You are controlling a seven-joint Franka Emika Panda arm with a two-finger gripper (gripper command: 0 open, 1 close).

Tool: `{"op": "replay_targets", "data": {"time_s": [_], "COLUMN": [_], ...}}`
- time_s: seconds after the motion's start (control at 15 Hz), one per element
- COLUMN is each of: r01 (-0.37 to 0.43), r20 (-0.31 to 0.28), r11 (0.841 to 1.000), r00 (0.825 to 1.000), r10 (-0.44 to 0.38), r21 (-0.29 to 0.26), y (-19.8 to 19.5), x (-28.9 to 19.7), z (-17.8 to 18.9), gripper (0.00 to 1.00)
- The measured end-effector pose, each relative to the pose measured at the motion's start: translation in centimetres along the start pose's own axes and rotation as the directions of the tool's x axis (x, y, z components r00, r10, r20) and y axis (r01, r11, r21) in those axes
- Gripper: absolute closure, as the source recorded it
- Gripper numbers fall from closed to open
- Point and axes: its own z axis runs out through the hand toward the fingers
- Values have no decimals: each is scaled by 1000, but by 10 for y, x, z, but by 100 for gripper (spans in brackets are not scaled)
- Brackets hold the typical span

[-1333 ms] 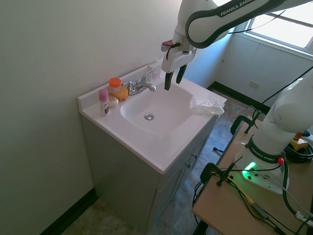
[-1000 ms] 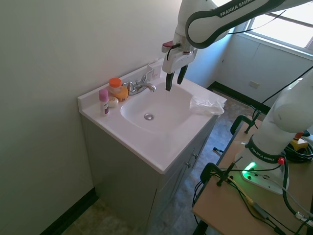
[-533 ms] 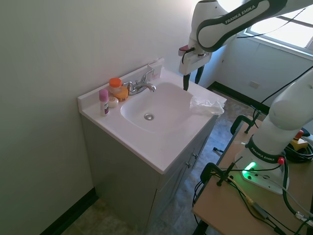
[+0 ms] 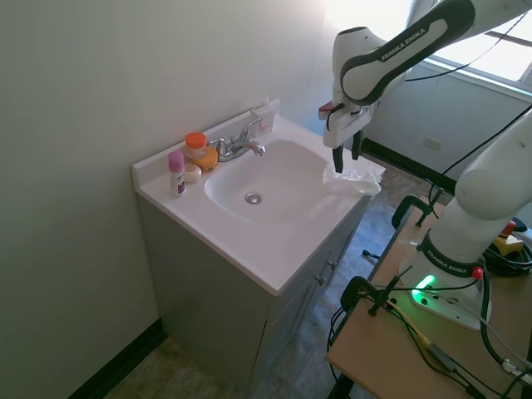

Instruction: Throw the tissue in the trash bin

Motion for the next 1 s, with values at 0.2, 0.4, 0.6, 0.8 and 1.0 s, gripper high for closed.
{"op": "replay_targets", "data": {"time_s": [0.2, 0.4, 0.6, 0.8, 1.0], "r01": [-1, -11, 6, 21, 25], "r20": [22, 21, 18, 9, 0], "r11": [1000, 1000, 1000, 1000, 1000], "r00": [1000, 1000, 1000, 1000, 1000], "r10": [2, 11, -6, -21, -25], "r21": [-17, -8, -2, 0, 7], "y": [-5, -4, -3, -4, -6], "x": [10, 19, 21, 21, 21], "z": [27, 33, 36, 38, 38], "gripper": [0, 100, 100, 100, 100]}}
